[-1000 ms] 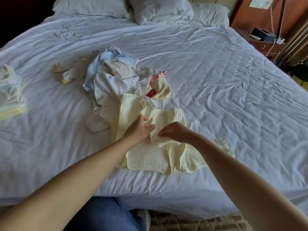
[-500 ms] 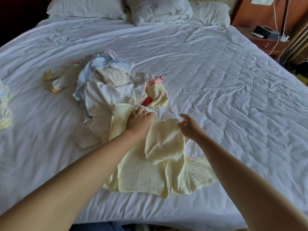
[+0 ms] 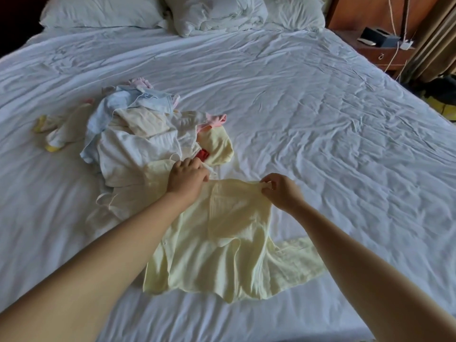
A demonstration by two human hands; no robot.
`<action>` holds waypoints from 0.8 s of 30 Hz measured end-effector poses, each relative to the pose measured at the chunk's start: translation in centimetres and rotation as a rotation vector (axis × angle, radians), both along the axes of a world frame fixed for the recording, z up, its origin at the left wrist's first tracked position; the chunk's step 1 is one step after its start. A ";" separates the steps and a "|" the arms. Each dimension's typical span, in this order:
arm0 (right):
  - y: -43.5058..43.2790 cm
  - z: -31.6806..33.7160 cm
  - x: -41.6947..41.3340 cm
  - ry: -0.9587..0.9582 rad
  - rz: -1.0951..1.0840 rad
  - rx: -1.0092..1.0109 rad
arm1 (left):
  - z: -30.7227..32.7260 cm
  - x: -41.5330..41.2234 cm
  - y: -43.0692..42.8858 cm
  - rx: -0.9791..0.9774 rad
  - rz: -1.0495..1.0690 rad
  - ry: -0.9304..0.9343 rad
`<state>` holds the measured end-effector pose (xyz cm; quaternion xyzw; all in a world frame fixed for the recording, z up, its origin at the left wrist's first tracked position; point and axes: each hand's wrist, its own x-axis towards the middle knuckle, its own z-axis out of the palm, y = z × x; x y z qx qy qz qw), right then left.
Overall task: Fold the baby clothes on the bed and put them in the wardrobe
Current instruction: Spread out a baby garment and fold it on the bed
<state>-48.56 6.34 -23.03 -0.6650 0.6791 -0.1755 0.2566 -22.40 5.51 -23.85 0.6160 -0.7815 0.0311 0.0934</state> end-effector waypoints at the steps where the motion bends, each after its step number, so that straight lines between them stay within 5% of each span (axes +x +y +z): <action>1: 0.0 -0.2 0.0 -0.005 0.014 0.002 | -0.1 -0.1 0.1 -0.025 -0.004 0.015; 13: -0.8 -0.1 0.4 0.024 0.060 0.052 | -0.5 -3.1 -0.1 0.252 0.195 0.001; 19: -1.4 1.2 0.5 0.105 0.195 0.196 | 0.7 -1.9 0.4 0.160 0.199 0.084; 24: -2.0 1.4 1.4 0.167 0.140 0.179 | 1.3 0.7 0.6 0.070 0.181 -0.057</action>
